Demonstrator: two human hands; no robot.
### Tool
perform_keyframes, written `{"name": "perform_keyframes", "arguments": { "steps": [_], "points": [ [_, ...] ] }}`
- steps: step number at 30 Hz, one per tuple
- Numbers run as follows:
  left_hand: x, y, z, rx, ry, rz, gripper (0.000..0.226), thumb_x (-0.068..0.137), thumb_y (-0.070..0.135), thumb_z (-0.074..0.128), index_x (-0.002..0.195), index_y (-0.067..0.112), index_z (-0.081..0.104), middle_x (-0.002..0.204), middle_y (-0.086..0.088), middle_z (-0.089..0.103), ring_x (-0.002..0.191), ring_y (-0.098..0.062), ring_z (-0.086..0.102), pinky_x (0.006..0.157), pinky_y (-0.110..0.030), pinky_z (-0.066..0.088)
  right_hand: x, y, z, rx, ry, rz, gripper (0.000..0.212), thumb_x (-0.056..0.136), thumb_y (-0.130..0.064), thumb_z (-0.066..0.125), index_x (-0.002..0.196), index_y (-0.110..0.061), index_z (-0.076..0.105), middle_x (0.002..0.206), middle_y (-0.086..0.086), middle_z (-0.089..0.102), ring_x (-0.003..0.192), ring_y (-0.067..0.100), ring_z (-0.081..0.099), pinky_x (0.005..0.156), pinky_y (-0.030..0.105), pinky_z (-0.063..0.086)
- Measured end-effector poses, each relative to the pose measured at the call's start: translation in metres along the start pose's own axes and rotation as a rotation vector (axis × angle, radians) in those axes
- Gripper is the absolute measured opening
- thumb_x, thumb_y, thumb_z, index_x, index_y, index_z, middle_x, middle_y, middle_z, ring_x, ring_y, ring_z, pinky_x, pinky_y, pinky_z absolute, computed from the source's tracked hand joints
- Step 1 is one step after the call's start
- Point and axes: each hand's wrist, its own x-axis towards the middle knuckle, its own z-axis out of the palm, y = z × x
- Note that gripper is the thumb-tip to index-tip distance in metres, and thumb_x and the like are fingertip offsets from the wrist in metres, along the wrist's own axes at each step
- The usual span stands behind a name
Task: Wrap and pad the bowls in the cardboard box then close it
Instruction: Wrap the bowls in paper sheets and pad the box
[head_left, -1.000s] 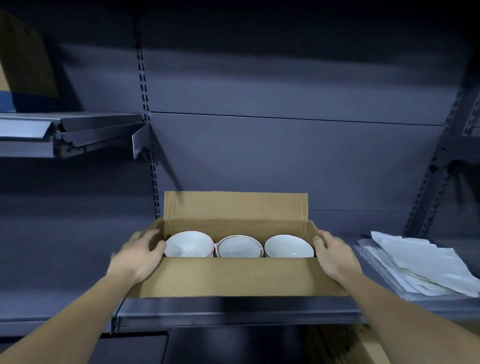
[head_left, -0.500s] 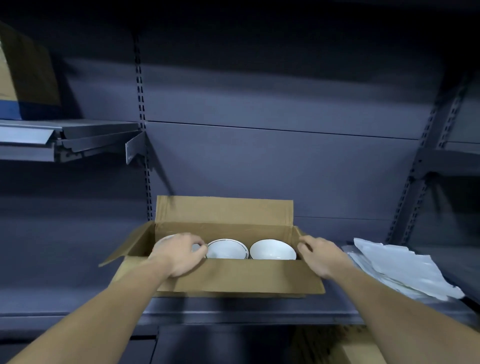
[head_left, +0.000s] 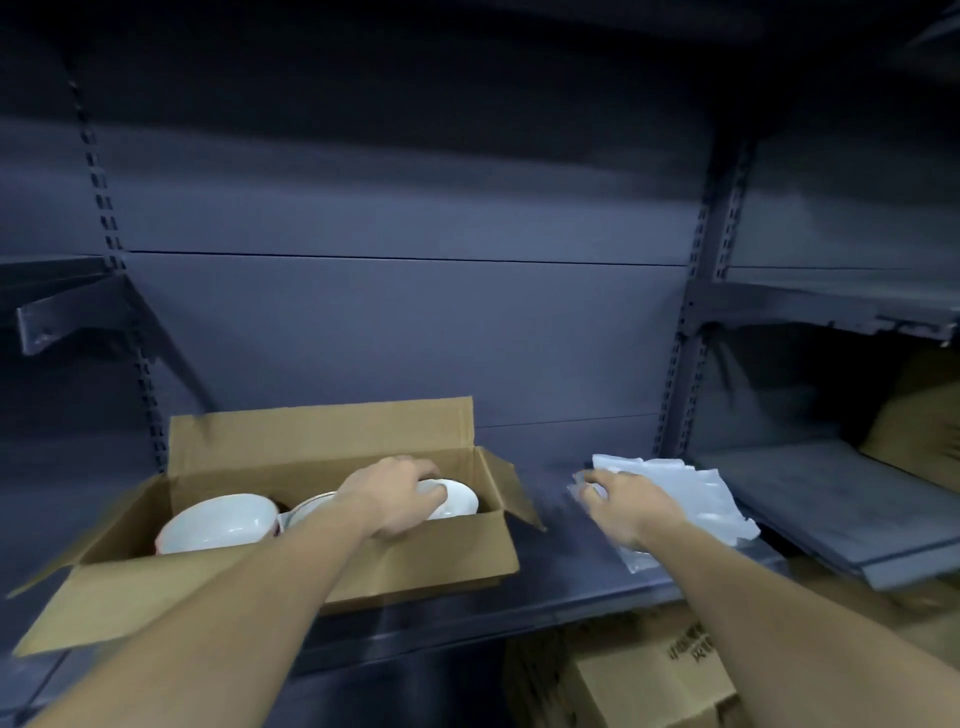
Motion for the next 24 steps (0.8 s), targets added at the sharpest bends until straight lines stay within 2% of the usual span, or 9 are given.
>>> {"name": "perform_keyframes", "arguments": {
  "steps": [4, 6, 10, 17, 20, 24],
  "points": [
    [0.025, 0.043, 0.015, -0.021, 0.027, 0.112, 0.035, 0.094, 0.045, 0.041, 0.121, 0.037, 0.061, 0.128, 0.01, 0.062, 0.117, -0.019, 0.056, 0.095, -0.035, 0.047, -0.002, 0.039, -0.012, -0.014, 0.011, 0.069, 0.044, 0.099, -0.042, 0.027, 0.133, -0.029, 0.05, 0.136, 0.004, 0.056, 0.117, 0.028, 0.054, 0.098, 0.038, 0.042],
    [0.038, 0.067, 0.025, -0.007, 0.032, 0.167, 0.038, 0.096, 0.045, 0.041, 0.128, 0.034, 0.058, 0.134, 0.006, 0.059, 0.122, -0.02, 0.054, 0.098, -0.035, 0.045, -0.004, 0.058, -0.019, -0.016, 0.031, 0.103, 0.044, 0.099, -0.042, 0.026, 0.134, -0.03, 0.049, 0.134, 0.003, 0.057, 0.114, 0.026, 0.056, 0.095, 0.038, 0.044],
    [0.069, 0.107, 0.048, -0.005, 0.02, 0.261, 0.04, 0.094, 0.049, 0.043, 0.129, 0.035, 0.057, 0.134, 0.005, 0.058, 0.122, -0.02, 0.053, 0.098, -0.035, 0.044, -0.004, 0.098, -0.027, -0.048, 0.133, 0.132, 0.042, 0.101, -0.037, 0.032, 0.14, -0.029, 0.046, 0.131, 0.001, 0.059, 0.113, 0.025, 0.057, 0.089, 0.037, 0.048],
    [0.119, 0.161, 0.088, -0.065, -0.028, 0.371, 0.044, 0.094, 0.051, 0.044, 0.134, 0.037, 0.053, 0.14, 0.009, 0.055, 0.125, -0.02, 0.052, 0.101, -0.037, 0.044, 0.009, 0.155, -0.026, -0.073, 0.141, 0.159, 0.038, 0.103, -0.033, 0.036, 0.139, -0.029, 0.046, 0.135, 0.004, 0.055, 0.11, 0.025, 0.058, 0.084, 0.033, 0.047],
    [0.136, 0.174, 0.103, -0.083, -0.038, 0.413, 0.044, 0.094, 0.052, 0.047, 0.135, 0.039, 0.052, 0.143, 0.011, 0.052, 0.127, -0.017, 0.05, 0.103, -0.036, 0.042, 0.015, 0.165, -0.02, -0.074, 0.117, 0.134, 0.038, 0.101, -0.037, 0.04, 0.139, -0.031, 0.046, 0.139, 0.002, 0.052, 0.115, 0.024, 0.056, 0.093, 0.036, 0.048],
    [0.145, 0.185, 0.119, -0.023, -0.113, 0.575, 0.059, 0.08, 0.064, 0.062, 0.134, 0.043, 0.053, 0.144, 0.018, 0.049, 0.132, -0.011, 0.043, 0.107, -0.035, 0.038, 0.02, 0.164, -0.005, -0.109, 0.044, 0.025, 0.048, 0.096, -0.044, 0.051, 0.141, -0.031, 0.046, 0.147, -0.005, 0.045, 0.132, 0.017, 0.044, 0.107, 0.032, 0.036]
  ]
}}
